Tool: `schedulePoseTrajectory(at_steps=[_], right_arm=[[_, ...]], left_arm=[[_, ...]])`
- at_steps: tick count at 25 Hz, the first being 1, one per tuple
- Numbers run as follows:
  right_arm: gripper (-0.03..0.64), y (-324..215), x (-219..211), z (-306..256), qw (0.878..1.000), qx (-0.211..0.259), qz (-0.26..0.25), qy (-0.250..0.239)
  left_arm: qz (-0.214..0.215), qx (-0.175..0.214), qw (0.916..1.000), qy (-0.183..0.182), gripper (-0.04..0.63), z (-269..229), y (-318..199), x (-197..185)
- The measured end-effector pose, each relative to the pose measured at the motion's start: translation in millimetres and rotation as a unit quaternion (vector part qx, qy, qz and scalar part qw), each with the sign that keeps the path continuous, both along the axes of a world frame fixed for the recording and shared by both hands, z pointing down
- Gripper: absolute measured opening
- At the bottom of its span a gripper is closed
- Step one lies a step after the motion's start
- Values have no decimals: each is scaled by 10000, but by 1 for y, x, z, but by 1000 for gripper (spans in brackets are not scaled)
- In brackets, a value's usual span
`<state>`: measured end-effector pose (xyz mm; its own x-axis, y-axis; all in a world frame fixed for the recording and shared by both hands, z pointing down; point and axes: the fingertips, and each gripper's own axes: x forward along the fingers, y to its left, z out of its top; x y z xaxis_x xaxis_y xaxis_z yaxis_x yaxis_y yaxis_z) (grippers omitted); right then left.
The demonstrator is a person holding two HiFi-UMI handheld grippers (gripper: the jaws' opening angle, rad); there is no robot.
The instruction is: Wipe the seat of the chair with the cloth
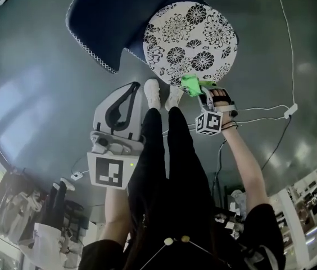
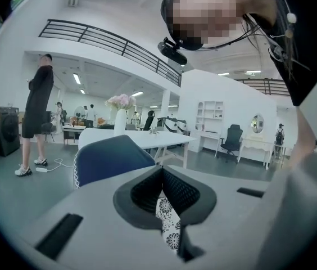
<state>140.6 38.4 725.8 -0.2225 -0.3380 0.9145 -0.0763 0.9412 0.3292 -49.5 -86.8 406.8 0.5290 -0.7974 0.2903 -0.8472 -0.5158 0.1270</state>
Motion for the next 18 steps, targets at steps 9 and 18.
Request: schedulePoseTrajectory(at_steps=[9, 18], right_arm=[[51, -101, -18, -235, 8762, 563, 3513, -3252], [49, -88, 6, -512, 7515, 1901, 3840, -5017]], left_arm=[[79, 658, 9977, -126, 6, -103, -1, 13], [-22, 1221, 9922, 233, 5, -241, 17, 23]])
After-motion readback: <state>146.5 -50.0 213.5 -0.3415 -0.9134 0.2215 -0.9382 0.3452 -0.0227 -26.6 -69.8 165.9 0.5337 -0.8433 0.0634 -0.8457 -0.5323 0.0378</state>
